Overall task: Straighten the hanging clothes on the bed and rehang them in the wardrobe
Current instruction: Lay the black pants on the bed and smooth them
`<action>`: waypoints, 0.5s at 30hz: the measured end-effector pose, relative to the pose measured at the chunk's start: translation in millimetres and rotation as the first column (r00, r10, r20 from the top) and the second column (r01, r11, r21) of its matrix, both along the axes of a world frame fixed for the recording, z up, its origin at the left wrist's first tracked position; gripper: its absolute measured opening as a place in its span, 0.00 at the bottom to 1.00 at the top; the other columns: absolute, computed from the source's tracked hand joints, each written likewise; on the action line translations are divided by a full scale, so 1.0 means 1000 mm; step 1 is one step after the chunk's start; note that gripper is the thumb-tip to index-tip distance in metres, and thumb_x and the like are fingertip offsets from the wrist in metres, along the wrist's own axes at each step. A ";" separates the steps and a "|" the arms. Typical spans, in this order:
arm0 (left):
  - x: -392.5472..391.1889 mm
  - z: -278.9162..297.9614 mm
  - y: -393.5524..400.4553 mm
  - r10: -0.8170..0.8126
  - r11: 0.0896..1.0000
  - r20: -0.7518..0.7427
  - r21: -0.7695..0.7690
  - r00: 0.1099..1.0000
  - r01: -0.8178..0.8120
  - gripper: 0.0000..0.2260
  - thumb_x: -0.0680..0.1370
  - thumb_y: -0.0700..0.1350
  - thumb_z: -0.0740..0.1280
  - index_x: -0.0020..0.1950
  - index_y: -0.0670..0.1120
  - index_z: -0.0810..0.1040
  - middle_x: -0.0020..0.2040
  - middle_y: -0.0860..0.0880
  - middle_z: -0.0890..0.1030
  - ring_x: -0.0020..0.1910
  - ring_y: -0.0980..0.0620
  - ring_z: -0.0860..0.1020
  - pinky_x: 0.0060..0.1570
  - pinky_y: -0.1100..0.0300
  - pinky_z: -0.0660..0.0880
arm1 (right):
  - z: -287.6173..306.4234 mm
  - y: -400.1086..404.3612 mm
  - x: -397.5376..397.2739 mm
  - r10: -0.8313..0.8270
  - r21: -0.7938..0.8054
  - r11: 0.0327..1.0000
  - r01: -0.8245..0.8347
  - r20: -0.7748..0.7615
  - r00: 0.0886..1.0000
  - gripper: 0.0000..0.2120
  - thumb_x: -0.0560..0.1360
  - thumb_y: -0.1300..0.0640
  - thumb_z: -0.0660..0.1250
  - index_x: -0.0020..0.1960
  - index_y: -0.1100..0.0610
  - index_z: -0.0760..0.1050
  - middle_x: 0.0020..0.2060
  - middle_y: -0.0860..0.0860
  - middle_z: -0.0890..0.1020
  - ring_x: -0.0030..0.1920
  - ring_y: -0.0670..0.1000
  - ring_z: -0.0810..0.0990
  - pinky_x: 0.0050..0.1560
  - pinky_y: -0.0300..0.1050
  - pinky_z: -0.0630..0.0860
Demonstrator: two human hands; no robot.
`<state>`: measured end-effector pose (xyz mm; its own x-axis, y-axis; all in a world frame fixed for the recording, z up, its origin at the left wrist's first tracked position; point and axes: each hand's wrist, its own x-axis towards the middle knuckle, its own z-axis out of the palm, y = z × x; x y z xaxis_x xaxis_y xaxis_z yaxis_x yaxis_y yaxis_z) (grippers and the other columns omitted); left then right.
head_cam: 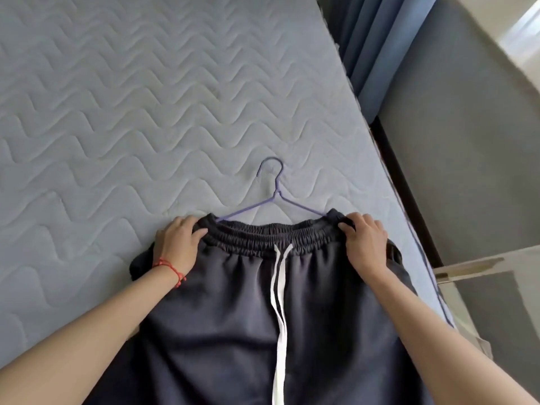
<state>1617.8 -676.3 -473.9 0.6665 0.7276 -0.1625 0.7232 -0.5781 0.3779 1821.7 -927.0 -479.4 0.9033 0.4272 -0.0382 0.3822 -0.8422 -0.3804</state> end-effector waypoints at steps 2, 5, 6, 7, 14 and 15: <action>0.016 -0.010 0.013 -0.002 1.000 0.054 0.030 0.999 0.001 0.11 0.76 0.44 0.64 0.55 0.39 0.76 0.52 0.36 0.78 0.55 0.37 0.76 0.55 0.46 0.71 | -0.011 0.011 0.015 -0.015 0.047 0.999 0.014 0.025 1.000 0.11 0.77 0.57 0.62 0.54 0.62 0.76 0.49 0.62 0.78 0.51 0.63 0.72 0.50 0.53 0.63; 0.040 -0.020 0.030 -0.020 0.996 0.111 0.093 0.994 0.010 0.11 0.76 0.44 0.65 0.53 0.38 0.76 0.50 0.35 0.79 0.52 0.36 0.77 0.51 0.46 0.70 | -0.017 0.028 0.041 -0.011 0.089 0.996 0.007 0.051 0.999 0.11 0.77 0.56 0.62 0.54 0.62 0.76 0.49 0.62 0.78 0.52 0.63 0.71 0.52 0.53 0.63; 0.047 -0.022 0.035 -0.025 0.994 0.124 0.113 0.992 0.011 0.11 0.76 0.44 0.64 0.53 0.38 0.76 0.50 0.35 0.79 0.52 0.36 0.77 0.51 0.46 0.70 | -0.018 0.035 0.050 -0.002 0.094 0.996 -0.004 0.057 0.998 0.11 0.78 0.56 0.61 0.54 0.62 0.76 0.50 0.62 0.78 0.52 0.62 0.71 0.53 0.53 0.63; 0.052 -0.024 0.039 -0.028 0.991 0.134 0.137 0.991 0.009 0.11 0.77 0.44 0.64 0.54 0.38 0.76 0.50 0.35 0.79 0.52 0.36 0.77 0.50 0.46 0.71 | -0.019 0.041 0.059 0.012 0.096 0.995 -0.018 0.064 0.998 0.11 0.78 0.56 0.61 0.55 0.62 0.76 0.50 0.62 0.78 0.53 0.62 0.71 0.53 0.53 0.62; 0.071 -0.033 0.045 0.004 0.960 0.131 0.278 0.991 -0.040 0.12 0.78 0.47 0.62 0.53 0.39 0.75 0.49 0.34 0.78 0.48 0.32 0.76 0.44 0.45 0.69 | -0.024 0.066 0.092 0.071 0.080 0.993 -0.081 0.116 0.991 0.13 0.78 0.54 0.60 0.56 0.60 0.75 0.52 0.62 0.77 0.55 0.63 0.69 0.56 0.54 0.62; 0.072 -0.032 0.045 0.007 0.960 0.114 0.278 0.993 -0.039 0.12 0.78 0.48 0.62 0.54 0.39 0.75 0.49 0.33 0.78 0.50 0.33 0.76 0.45 0.45 0.69 | -0.024 0.066 0.091 0.063 0.058 0.996 -0.071 0.132 0.989 0.13 0.78 0.53 0.60 0.57 0.60 0.75 0.52 0.62 0.76 0.55 0.63 0.69 0.56 0.54 0.62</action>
